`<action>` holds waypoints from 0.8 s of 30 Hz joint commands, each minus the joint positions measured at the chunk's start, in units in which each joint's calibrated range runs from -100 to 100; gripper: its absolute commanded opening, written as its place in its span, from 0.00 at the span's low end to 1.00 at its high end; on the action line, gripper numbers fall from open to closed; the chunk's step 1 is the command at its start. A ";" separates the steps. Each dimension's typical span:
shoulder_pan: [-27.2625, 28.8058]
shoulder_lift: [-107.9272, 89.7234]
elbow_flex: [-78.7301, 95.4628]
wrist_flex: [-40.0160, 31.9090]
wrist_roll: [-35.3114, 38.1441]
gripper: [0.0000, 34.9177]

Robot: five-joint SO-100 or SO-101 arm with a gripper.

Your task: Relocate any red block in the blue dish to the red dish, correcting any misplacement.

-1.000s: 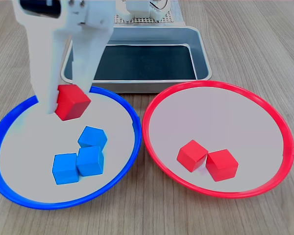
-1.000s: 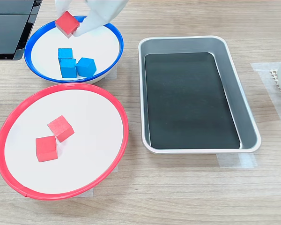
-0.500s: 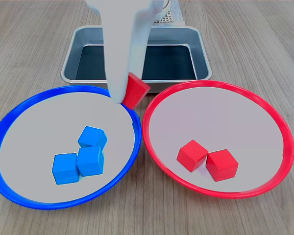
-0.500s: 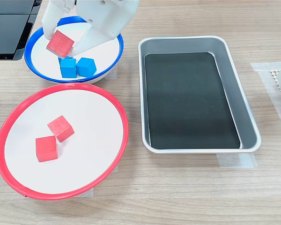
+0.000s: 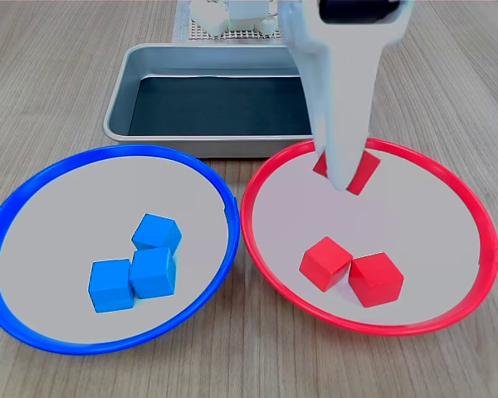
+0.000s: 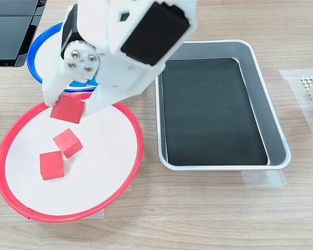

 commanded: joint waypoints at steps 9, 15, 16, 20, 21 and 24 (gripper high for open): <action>-2.12 4.99 0.80 -2.62 2.69 0.01; -2.50 7.47 -0.02 -2.86 2.78 0.01; -2.59 7.81 -0.11 -2.86 2.78 0.01; -2.69 9.26 -0.84 -2.86 2.74 0.01; -2.69 9.85 -1.29 -2.95 2.69 0.01; -2.78 10.71 -1.84 -3.03 2.69 0.01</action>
